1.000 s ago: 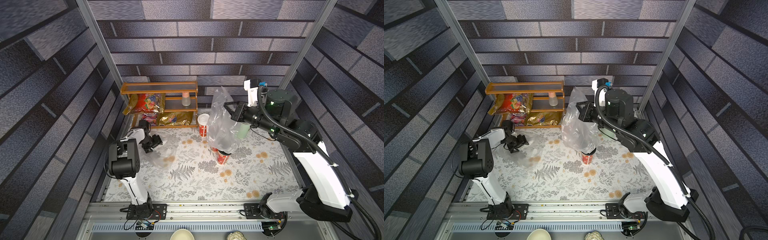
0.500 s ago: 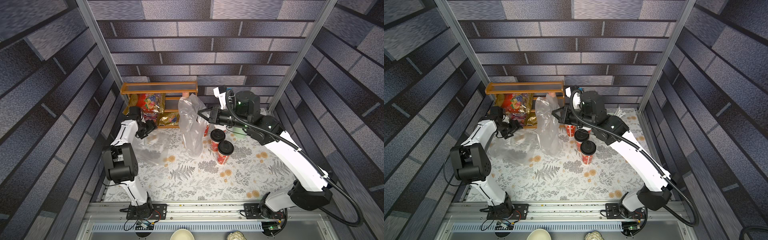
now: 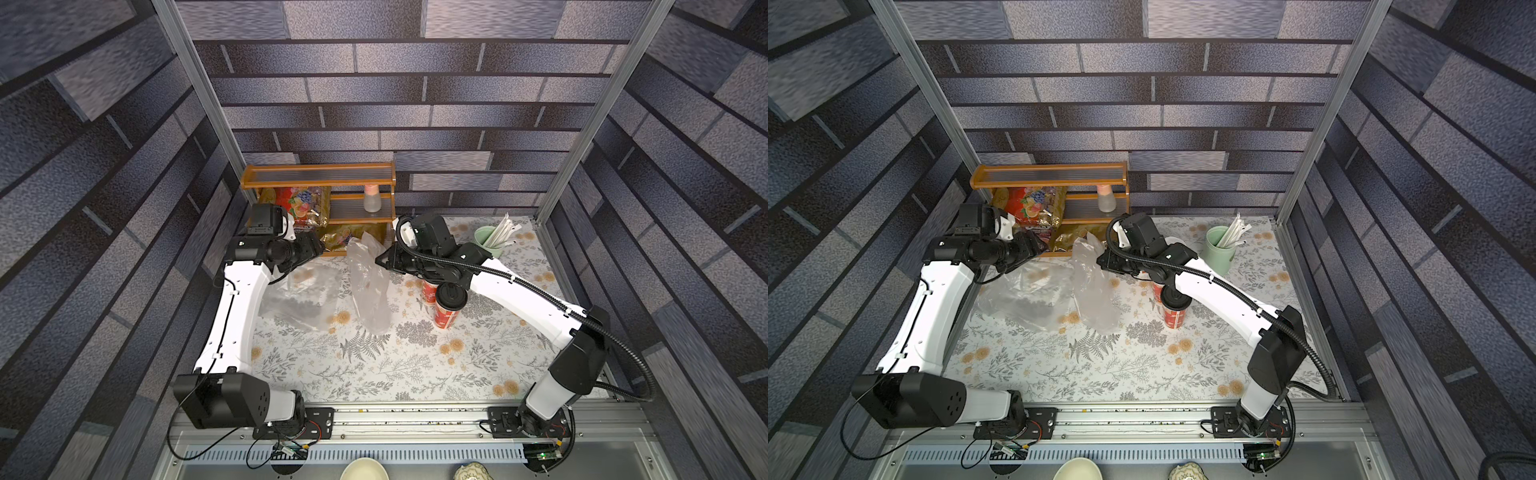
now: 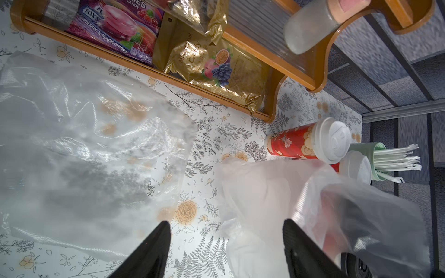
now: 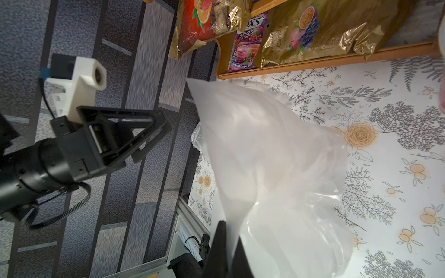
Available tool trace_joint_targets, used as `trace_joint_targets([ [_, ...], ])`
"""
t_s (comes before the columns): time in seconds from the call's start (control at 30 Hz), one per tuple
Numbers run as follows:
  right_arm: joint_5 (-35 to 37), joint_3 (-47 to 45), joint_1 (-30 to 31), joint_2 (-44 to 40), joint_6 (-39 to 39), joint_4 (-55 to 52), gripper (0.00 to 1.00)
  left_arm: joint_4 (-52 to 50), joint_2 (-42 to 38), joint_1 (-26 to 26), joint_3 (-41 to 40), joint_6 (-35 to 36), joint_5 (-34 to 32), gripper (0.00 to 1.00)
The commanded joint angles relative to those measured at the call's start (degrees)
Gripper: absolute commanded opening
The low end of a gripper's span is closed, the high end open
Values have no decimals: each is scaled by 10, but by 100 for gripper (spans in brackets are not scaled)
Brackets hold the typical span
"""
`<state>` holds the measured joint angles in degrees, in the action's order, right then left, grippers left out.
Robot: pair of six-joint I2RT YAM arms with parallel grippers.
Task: Pack milk tea into plastic carrier bags
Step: Adjust the plastic carrier bag at the center of the board.
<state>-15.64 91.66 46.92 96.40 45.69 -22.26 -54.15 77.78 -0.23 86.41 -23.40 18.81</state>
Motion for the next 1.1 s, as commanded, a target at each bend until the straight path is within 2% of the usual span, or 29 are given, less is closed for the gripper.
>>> trace_joint_targets([
  [0.0,-7,-10,5,4,12,50,0,-60,-11,-62,5,-7,-4,75],
  [0.17,-1,-32,5,3,15,62,0,-78,6,-181,10,-30,-37,71],
  [0.27,-1,-47,5,0,24,72,0,-67,22,-212,-4,-49,-62,63],
  [0.37,-4,-56,5,0,28,77,0,-35,40,-224,-24,-64,-51,55],
  [0.57,-1,-65,6,-9,34,81,0,-6,71,-231,-45,-71,-46,47],
  [0.7,-8,-66,5,-7,44,88,0,12,83,-230,-61,-75,-42,47],
  [0.8,-15,-69,5,-3,52,96,0,24,91,-230,-70,-81,-42,54],
  [0.87,-18,-69,5,-1,56,100,0,32,97,-230,-75,-83,-43,53],
  [0.97,-16,-69,5,-2,59,98,0,47,103,-229,-85,-83,-51,46],
  [1.07,-7,-68,5,-5,55,87,0,73,100,-223,-102,-85,-48,35],
])
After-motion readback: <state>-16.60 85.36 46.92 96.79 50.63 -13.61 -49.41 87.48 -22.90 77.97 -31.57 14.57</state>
